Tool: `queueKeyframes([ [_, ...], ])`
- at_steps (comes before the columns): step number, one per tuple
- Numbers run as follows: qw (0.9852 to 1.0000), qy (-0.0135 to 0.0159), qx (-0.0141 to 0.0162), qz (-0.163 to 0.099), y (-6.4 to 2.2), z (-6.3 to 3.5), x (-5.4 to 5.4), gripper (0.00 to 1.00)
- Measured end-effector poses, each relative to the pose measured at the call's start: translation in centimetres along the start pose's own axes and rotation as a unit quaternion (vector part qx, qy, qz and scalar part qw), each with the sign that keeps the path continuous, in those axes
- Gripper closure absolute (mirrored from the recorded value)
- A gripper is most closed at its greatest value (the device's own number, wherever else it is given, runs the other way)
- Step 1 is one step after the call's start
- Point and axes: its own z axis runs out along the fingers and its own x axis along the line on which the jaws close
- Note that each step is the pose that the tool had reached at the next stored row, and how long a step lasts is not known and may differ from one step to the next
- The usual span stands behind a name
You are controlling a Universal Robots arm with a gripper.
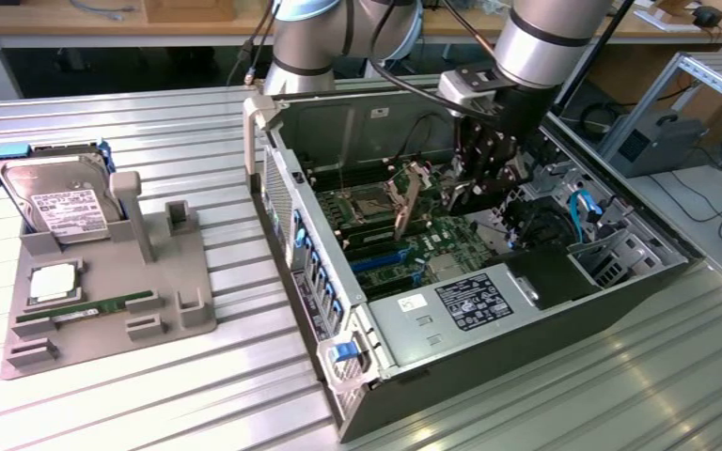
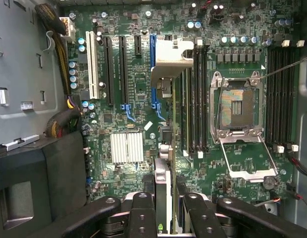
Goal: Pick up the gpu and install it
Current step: 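Insert the gpu into the slot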
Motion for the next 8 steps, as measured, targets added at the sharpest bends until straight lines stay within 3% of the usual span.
queueKeyframes([
  [8, 1.0000, 0.0001, 0.0000, 0.000, 0.01, 0.10, 0.12, 0.73],
])
